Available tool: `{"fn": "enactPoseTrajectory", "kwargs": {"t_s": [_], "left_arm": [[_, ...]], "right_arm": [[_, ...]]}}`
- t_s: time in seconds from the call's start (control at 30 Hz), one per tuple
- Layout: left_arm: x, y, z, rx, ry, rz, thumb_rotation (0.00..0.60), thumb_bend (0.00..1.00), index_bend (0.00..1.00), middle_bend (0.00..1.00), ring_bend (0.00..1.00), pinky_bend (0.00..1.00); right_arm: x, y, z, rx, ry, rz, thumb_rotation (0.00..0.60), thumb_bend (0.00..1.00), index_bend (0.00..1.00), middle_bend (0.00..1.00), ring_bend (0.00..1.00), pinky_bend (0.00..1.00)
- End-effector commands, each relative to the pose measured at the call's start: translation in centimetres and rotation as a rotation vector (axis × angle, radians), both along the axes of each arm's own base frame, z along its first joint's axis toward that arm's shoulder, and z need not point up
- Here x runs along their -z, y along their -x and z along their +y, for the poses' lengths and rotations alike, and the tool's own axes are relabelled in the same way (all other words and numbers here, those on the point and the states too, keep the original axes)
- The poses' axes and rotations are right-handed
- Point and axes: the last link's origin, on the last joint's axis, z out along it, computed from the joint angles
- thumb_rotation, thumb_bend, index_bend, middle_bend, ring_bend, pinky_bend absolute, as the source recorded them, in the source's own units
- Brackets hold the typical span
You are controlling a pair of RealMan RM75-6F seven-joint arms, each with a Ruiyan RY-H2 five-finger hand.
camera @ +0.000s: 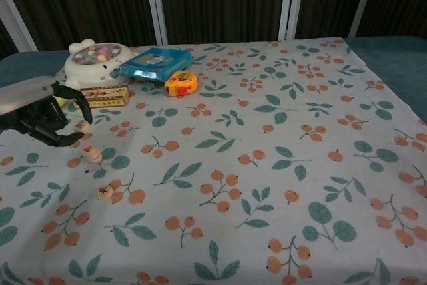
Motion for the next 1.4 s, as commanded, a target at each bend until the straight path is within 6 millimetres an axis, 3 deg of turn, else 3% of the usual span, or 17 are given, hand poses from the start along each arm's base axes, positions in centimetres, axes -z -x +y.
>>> {"fn": "enactPoseTrajectory", "kwargs": {"t_s": [0.03, 0.37, 1.07, 1.4], "left_arm": [[1.0, 0.3, -0.3, 0.009, -0.010, 0.031, 0.600, 0.37, 0.51, 1.00, 1.00, 1.00], [2.8, 1.2, 0.5, -0.023, -0.016, 0.070, 0.600, 0.37, 0.49, 1.00, 1.00, 1.00], [3.5, 2.2, 1.2, -0.051, -0.021, 0.104, 0.600, 0.38, 0.47, 1.00, 1.00, 1.00], [3.5, 2.4, 1.3, -0.057, -0.011, 0.117, 0.600, 0.38, 0.40, 1.00, 1.00, 1.00]], "right_arm": [[0.0, 0.0, 0.0, 0.000, 0.002, -0.002, 0.600, 0.20, 0.00, 0.00, 0.00, 0.03], [-0.2, 0.1, 0.0, 0.001, 0.004, -0.007, 0.600, 0.20, 0.00, 0.00, 0.00, 0.03], [-0.2, 0.1, 0.0, 0.002, 0.007, -0.008, 0.600, 0.21, 0.00, 0.00, 0.00, 0.03], [-0.2, 0.1, 0.1, 0.003, 0.007, -0.008, 0.600, 0.21, 0.00, 0.00, 0.00, 0.03]]}}
